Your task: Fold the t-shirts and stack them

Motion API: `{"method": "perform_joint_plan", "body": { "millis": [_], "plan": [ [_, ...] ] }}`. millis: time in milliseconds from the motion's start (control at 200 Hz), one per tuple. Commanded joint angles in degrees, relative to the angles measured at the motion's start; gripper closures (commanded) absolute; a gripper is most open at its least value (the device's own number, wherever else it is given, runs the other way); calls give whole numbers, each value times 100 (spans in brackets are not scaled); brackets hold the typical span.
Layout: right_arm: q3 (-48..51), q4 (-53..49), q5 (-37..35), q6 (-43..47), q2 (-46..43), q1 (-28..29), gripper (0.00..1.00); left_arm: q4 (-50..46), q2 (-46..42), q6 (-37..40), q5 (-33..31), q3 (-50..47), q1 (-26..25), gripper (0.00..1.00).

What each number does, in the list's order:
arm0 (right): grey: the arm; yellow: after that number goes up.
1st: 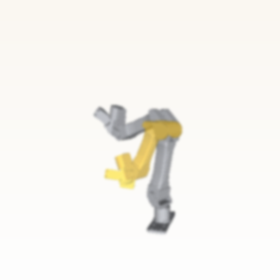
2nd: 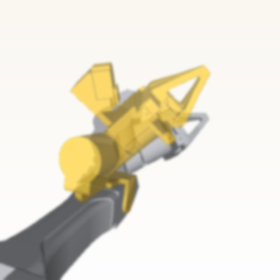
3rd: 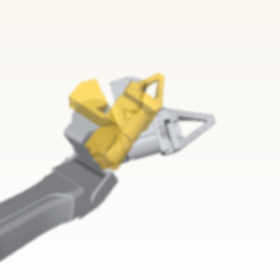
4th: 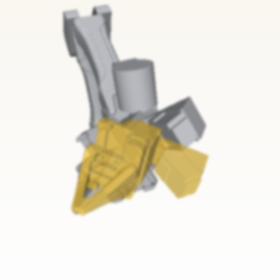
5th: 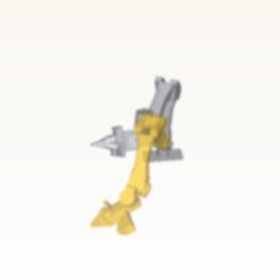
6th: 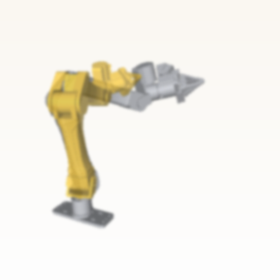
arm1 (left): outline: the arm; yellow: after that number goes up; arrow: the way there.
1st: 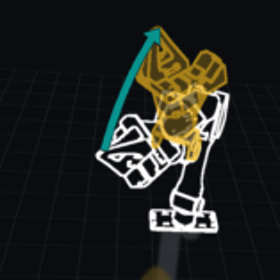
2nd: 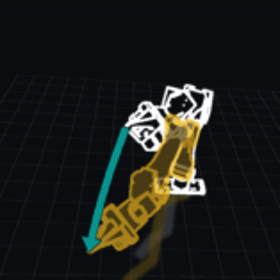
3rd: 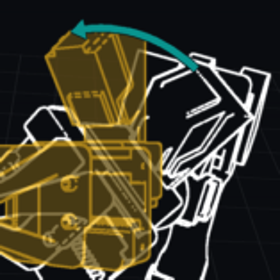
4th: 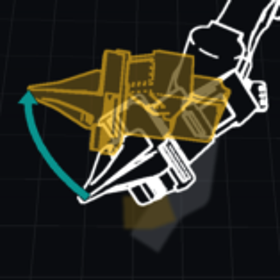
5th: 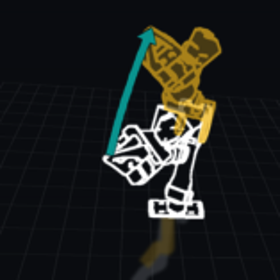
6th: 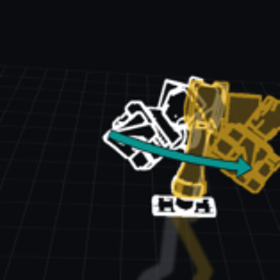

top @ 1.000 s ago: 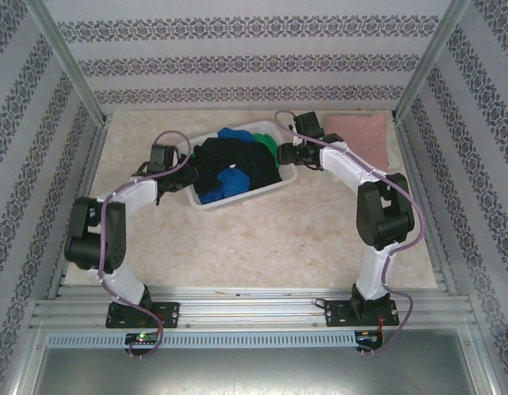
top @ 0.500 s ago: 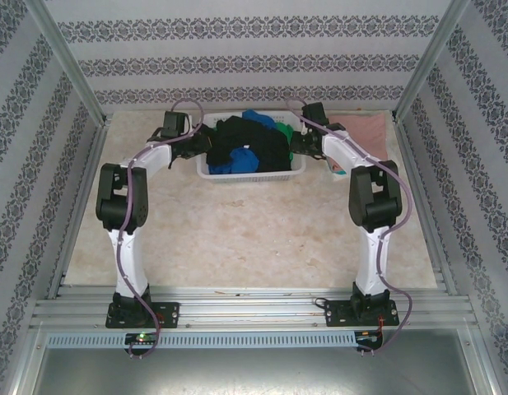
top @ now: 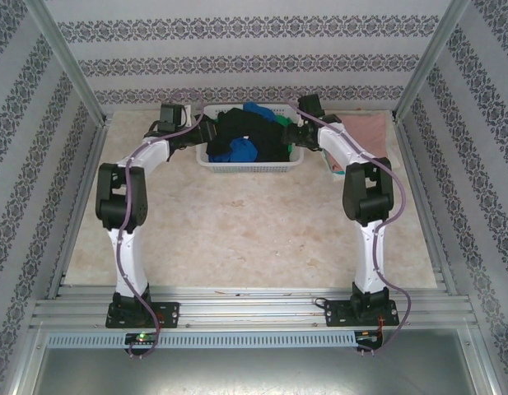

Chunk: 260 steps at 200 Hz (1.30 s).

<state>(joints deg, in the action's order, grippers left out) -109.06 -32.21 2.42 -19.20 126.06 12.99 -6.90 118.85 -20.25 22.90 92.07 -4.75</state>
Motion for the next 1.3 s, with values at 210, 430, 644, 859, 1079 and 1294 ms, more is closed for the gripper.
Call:
{"method": "perform_joint_plan", "body": {
  "millis": [210,430,644,859,1079,1294],
  "plan": [
    [1365,56,-593,467,-1954,472,30,-330,-2346,461,-552,-1754,27,14],
    [2471,426,-507,100,-2436,788,31,160,-3341,34,-545,-3205,27,24],
    [3184,777,-512,-346,-2588,751,34,538,-2851,-358,26,-3278,20,36],
    [3200,899,-273,-444,-2355,628,36,691,-2161,-515,305,-2868,10,39],
    [3101,1013,-98,-449,-2225,553,37,645,-1621,-336,225,-2340,10,38],
    [2617,1045,1,-486,-1718,488,40,-766,-559,823,-54,-796,-109,38]
  ]
}}
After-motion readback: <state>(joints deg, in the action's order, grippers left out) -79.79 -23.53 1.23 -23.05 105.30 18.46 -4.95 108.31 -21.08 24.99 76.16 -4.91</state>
